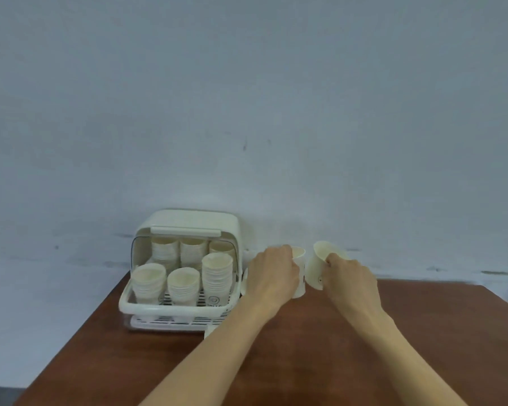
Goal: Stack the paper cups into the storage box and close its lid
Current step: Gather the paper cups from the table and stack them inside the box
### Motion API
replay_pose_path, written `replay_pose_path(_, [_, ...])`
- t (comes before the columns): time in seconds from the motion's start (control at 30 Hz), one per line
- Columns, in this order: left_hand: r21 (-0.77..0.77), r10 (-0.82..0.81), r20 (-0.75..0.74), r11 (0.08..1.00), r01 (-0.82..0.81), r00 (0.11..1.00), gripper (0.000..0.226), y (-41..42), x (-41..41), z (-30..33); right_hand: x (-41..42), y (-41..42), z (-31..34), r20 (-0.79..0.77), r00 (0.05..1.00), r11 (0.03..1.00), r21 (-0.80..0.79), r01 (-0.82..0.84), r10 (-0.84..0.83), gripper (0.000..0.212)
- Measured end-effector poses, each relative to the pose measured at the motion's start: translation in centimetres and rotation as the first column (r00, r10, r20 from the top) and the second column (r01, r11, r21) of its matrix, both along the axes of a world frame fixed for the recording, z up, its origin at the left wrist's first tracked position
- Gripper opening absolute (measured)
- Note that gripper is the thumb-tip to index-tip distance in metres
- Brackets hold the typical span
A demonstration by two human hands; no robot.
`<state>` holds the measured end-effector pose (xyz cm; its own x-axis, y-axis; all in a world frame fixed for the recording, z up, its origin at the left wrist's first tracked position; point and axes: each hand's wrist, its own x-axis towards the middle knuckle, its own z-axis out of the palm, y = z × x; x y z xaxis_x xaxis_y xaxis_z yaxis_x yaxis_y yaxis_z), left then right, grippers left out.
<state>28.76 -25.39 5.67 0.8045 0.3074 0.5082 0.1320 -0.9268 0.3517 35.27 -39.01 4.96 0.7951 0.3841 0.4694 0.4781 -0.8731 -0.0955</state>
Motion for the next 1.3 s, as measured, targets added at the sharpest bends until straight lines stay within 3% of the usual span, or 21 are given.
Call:
replay_pose_path(0.27, [-0.025, 0.135, 0.031, 0.991, -0.134, 0.990, 0.020, 7.0, -5.8, 0.5, -5.5, 8.1, 1.1, -0.022, 0.984, 0.984, 0.009, -0.179, 0.179, 0.013])
replay_pose_path(0.5, [-0.038, 0.274, 0.053, 0.961, -0.272, 0.960, 0.020, 14.0, -10.0, 0.4, -6.5, 16.4, 0.2, -0.079, 0.927, 0.921, 0.172, -0.351, 0.368, 0.020])
replay_pose_path(0.73, [-0.065, 0.382, 0.077, 0.924, -0.377, 0.921, 0.019, 19.6, -11.3, -1.0, -6.0, 22.8, -1.0, -0.087, 0.881, 0.875, 0.202, -0.441, 0.464, 0.022])
replay_pose_path(0.93, [-0.035, 0.424, 0.083, 0.905, -0.423, 0.902, 0.020, 22.2, -11.4, -3.1, -5.7, 25.0, -3.6, -0.157, 0.893, 0.905, 0.001, -0.426, 0.421, 0.020])
replay_pose_path(1.13, [-0.016, 0.443, 0.068, 0.896, -0.443, 0.894, 0.022, 23.4, -11.5, -4.3, -7.3, 24.6, -5.1, -0.158, 0.899, 0.871, -0.229, -0.435, 0.408, 0.017])
replay_pose_path(1.3, [-0.008, 0.415, 0.089, 0.909, -0.416, 0.905, 0.025, 23.7, -11.4, -4.7, -7.9, 24.5, -6.5, -0.187, 0.892, 0.838, -0.309, -0.450, 0.411, 0.018])
